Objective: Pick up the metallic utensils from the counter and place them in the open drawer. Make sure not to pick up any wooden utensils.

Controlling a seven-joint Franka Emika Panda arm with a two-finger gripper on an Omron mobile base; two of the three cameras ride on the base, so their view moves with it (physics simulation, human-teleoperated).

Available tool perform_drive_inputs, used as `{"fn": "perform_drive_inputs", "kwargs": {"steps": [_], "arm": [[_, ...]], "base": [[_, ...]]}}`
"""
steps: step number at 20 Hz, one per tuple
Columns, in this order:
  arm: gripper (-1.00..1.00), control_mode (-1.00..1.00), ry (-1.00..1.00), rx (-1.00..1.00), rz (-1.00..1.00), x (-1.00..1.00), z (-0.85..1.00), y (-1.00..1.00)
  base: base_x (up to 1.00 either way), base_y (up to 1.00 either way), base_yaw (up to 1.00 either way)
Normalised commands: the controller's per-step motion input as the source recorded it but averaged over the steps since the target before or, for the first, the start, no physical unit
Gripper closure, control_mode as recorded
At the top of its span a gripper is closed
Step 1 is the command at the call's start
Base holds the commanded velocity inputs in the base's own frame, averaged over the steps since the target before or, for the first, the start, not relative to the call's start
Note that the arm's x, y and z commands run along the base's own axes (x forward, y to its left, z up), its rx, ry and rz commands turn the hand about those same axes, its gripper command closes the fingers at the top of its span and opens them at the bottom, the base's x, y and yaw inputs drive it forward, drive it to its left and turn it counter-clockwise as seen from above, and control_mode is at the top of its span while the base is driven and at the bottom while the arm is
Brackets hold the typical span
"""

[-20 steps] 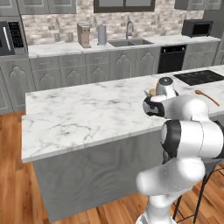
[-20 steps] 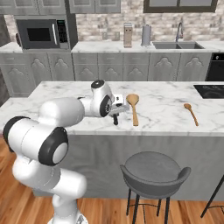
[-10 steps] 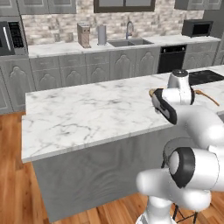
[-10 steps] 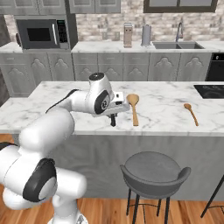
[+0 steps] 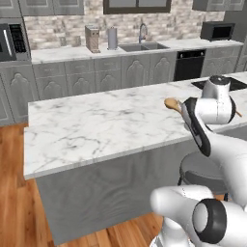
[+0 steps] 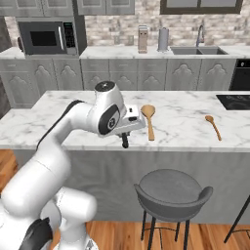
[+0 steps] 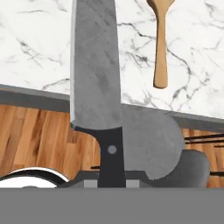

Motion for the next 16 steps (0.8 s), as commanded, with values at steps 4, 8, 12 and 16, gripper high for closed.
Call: {"fn": "perform_drive_inputs", "kwargs": {"steps": [4, 8, 12, 16], "arm": [[1.0, -1.0, 0.0, 0.0, 0.1, -0.92, 0.4, -0.17], [1.0, -1.0, -0.11, 0.0, 0.08, -0.72, 0.44, 0.0], [1.0, -1.0, -0.18, 0.0, 0.04, -0.54, 0.48, 0.07], [1.0, -1.0, -0.29, 0.0, 0.01, -0.45, 0.52, 0.14]], "base": [[0.0, 0.0, 0.0], [0.0, 0.0, 0.0], [0.0, 0.0, 0.0], [0.0, 0.0, 0.0]]}}
